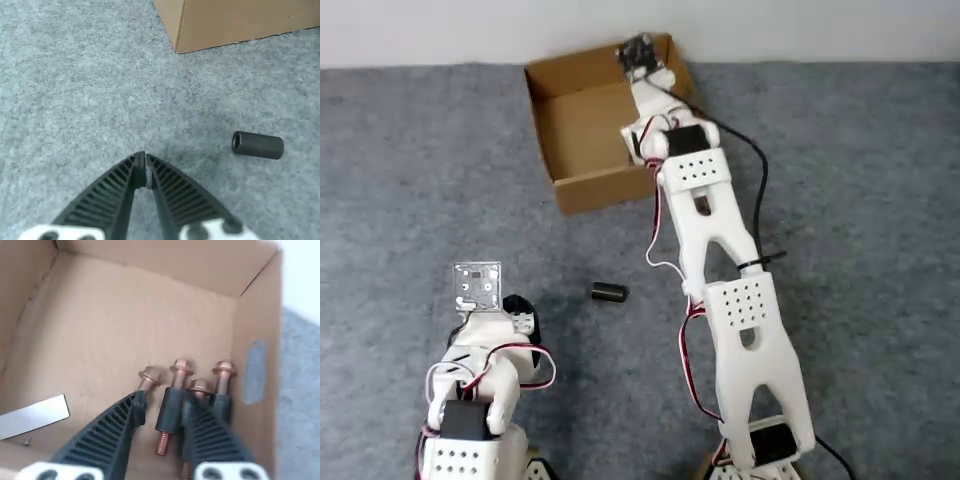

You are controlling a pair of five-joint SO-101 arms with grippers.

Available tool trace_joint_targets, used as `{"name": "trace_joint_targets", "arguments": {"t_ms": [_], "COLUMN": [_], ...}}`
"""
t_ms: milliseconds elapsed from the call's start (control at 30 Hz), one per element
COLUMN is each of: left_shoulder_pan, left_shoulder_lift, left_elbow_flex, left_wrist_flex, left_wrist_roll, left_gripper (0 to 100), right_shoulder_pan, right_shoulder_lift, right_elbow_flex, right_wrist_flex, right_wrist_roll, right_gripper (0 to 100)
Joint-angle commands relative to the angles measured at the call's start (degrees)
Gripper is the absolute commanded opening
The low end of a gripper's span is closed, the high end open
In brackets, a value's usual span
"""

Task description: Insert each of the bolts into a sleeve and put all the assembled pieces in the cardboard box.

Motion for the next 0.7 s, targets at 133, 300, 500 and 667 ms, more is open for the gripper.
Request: {"name": "trace_joint_targets", "arguments": {"t_ms": [133,300,500,667], "left_shoulder_pan": [-0.5,-0.5,-0.5,-0.5], "left_shoulder_lift": [-0.4,-0.4,-0.4,-0.4], "left_elbow_flex": [-0.2,-0.2,-0.2,-0.2], "left_wrist_flex": [-1.8,-1.8,-1.8,-1.8], "left_wrist_roll": [-0.3,-0.3,-0.3,-0.3], "left_gripper": [1,1,1,1], "right_shoulder_pan": [0.7,2.8,5.4,8.6], "right_shoulder_lift": [-0.9,-3.4,-4.3,-3.8], "right_elbow_flex": [-19.2,-19.1,-19.1,-18.6], "right_wrist_flex": [20.6,32.2,38.5,38.6], "right_wrist_roll": [0.6,0.7,0.8,0.9], "right_gripper": [0.7,0.9,0.8,0.8]}}
